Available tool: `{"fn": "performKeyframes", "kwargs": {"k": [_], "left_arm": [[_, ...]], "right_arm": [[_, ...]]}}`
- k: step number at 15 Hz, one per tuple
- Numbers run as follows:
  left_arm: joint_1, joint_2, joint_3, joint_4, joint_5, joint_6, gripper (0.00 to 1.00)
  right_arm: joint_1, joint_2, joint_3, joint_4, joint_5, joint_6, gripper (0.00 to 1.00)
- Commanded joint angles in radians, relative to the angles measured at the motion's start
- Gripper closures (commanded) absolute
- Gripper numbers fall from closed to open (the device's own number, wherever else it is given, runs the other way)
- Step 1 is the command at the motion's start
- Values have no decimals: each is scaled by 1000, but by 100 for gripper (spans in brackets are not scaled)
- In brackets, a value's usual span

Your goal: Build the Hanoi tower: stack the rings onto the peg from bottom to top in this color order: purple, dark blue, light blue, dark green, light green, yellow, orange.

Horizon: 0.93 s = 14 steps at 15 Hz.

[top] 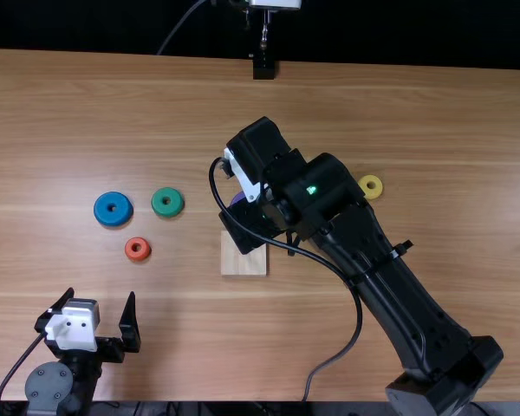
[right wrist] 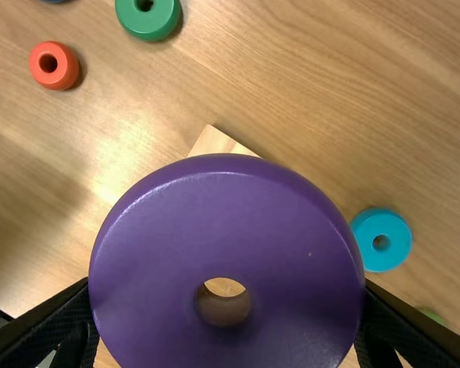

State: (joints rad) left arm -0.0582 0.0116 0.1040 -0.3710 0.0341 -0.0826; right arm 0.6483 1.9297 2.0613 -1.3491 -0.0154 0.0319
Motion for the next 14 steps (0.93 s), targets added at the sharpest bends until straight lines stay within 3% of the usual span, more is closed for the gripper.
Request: {"fn": "performKeyframes", "kwargs": {"k": [1, 14], "left_arm": [[3, -12, -104, -78, 12, 5, 0], [3, -12, -104, -78, 12, 5, 0]], "right_arm": [[11, -44, -1, -1, -5, 5, 74], [28, -34, -46, 6, -7, 12, 74]]}}
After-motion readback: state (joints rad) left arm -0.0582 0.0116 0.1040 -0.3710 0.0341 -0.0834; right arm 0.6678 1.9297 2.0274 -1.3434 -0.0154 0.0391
